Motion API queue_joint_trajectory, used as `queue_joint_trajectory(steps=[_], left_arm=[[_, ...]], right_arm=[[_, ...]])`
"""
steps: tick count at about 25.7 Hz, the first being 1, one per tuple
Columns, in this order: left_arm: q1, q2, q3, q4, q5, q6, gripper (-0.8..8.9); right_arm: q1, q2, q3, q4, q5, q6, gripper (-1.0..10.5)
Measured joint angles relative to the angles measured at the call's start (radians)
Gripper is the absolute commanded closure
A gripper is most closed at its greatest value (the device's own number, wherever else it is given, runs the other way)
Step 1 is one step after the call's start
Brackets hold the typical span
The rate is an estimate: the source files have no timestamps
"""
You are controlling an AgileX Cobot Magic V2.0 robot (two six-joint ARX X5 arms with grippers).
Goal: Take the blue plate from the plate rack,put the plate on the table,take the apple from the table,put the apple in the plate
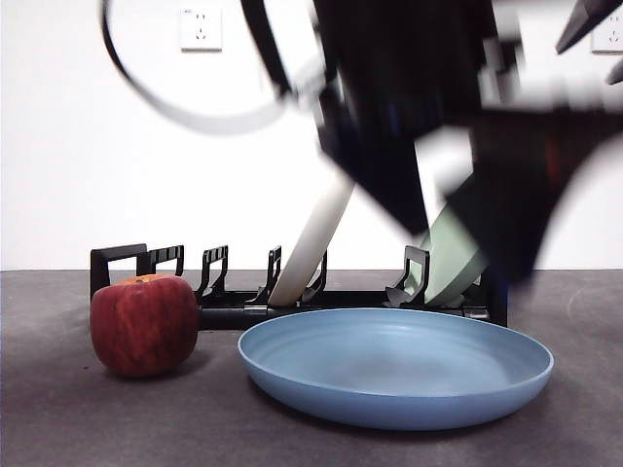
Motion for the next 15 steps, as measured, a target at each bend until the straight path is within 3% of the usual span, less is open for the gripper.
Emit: queue_joint_trajectory(steps=[5, 10, 12, 15], left_arm=[[0.092, -0.310, 0.000, 0.036, -0.013, -0.008, 4.05], [0.348, -0.532, 0.001, -0.021, 0.063, -0.009, 4.05], [0.476, -0.574, 0.001, -0.087, 0.094, -0.009, 4.05], [0.603, -0.602, 0.001, -0.155, 0.137, -0.010, 4.05]], right_arm=[[0.033, 0.000, 0.000, 0.000, -0.091, 0.000, 6.6], [0.166, 0.003, 0.000, 0.037, -0.095, 0.000, 6.3], [0.238, 0.017, 0.000, 0.091, -0.093, 0.002, 5.4], [0.310, 0.049, 0.006, 0.121, -0.092, 0.013, 5.3]])
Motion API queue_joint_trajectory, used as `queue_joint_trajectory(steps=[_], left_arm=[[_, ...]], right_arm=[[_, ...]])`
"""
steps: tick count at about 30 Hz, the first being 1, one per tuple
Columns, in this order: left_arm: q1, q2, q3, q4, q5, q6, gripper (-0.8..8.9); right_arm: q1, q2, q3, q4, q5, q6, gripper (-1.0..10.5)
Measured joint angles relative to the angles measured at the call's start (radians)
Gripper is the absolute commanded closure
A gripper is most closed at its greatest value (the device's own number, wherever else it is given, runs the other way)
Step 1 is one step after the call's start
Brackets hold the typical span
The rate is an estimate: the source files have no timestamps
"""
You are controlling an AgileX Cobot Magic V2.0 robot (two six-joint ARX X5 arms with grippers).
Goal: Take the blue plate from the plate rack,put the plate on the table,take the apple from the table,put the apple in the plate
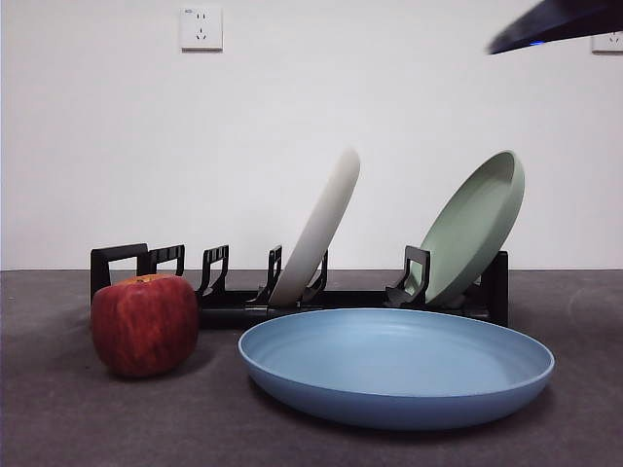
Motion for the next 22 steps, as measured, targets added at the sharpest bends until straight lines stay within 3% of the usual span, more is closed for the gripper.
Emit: queue_joint_trajectory(steps=[8, 22], left_arm=[[0.255, -0.078, 0.000, -0.075, 0.090, -0.031, 4.05], [0.393, -0.211, 0.000, -0.086, 0.101, -0.051, 4.05]], right_arm=[[0.241, 0.218, 0.128, 0.006, 0.130, 0.005, 4.8], [0.522, 0.758, 0.489, 0.013, 0.360, -0.126, 4.6]])
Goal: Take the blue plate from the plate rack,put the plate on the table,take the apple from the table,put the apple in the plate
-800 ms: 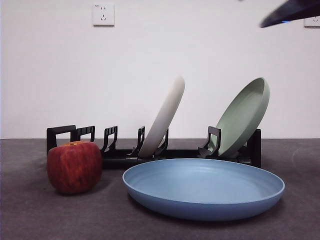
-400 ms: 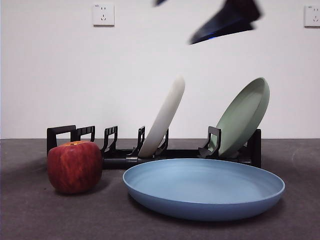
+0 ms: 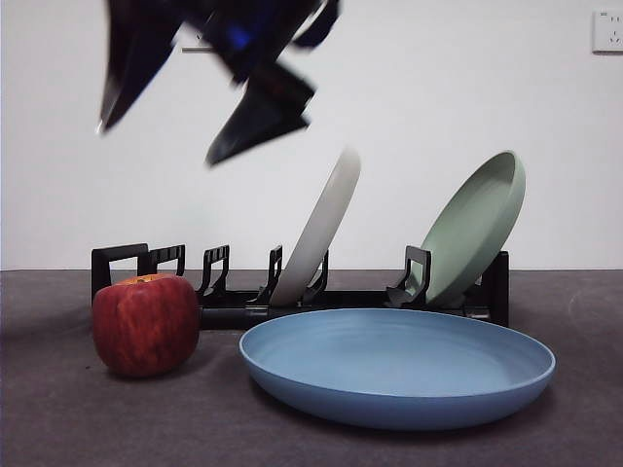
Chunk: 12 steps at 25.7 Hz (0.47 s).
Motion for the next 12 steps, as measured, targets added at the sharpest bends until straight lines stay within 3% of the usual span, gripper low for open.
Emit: queue_joint_trajectory(steps=[6, 12], left_arm=[[0.036, -0.031, 0.000, -0.041, 0.000, 0.000, 4.05], [0.037, -0.032, 0.000, -0.060, 0.000, 0.000, 4.05]], right_arm=[[0.032, 0.182, 0.018, 0.032, 0.058, -0.042, 4.7], [0.037, 0.292, 0.019, 0.077, 0.058, -0.052, 4.9]])
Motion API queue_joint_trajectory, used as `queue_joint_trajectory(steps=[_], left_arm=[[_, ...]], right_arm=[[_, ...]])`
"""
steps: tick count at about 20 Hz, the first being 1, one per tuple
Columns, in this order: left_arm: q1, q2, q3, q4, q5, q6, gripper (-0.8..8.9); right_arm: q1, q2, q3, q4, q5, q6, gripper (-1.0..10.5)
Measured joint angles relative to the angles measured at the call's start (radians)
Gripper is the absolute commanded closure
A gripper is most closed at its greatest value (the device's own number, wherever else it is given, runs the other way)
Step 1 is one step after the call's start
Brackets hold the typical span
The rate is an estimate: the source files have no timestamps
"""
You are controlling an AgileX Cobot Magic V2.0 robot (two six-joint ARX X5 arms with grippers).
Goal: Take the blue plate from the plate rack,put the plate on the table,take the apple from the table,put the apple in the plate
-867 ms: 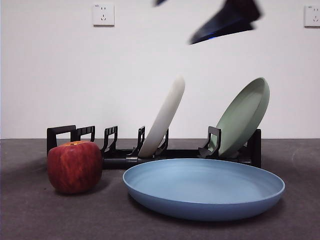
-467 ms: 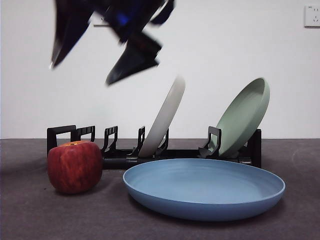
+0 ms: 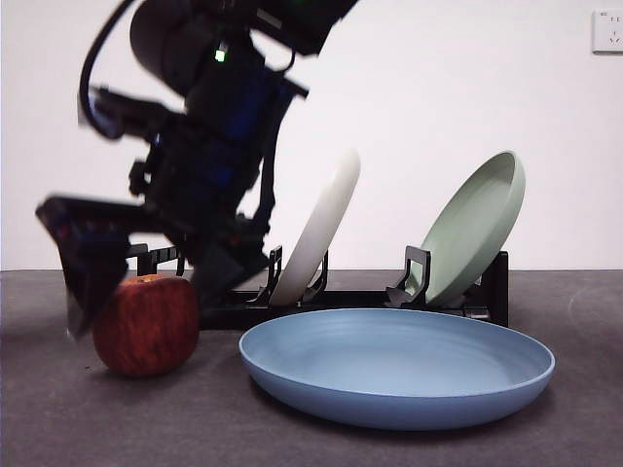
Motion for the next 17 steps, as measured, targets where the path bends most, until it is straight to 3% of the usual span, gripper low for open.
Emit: queue_joint_trajectory(steps=[1, 4, 9, 17], left_arm=[[0.000, 0.000, 0.000, -0.003, 0.000, 0.000, 4.05], [0.000, 0.000, 0.000, -0.024, 0.000, 0.000, 4.05], [0.000, 0.000, 0.000, -0.029, 0.000, 0.000, 4.05], [0.000, 0.003, 0.000, -0.011, 0.056, 0.000, 4.06]], right_arm=[[0.000, 0.013, 0.000, 0.000, 0.000, 0.000, 5.5], [0.002, 0.023, 0.000, -0.004, 0.001, 0.000, 9.7], [0.013, -0.005, 0.000, -0.020, 0.003, 0.000, 9.6], [-0.023, -0.407, 0.000, -0.231, 0.000, -0.001, 9.6]])
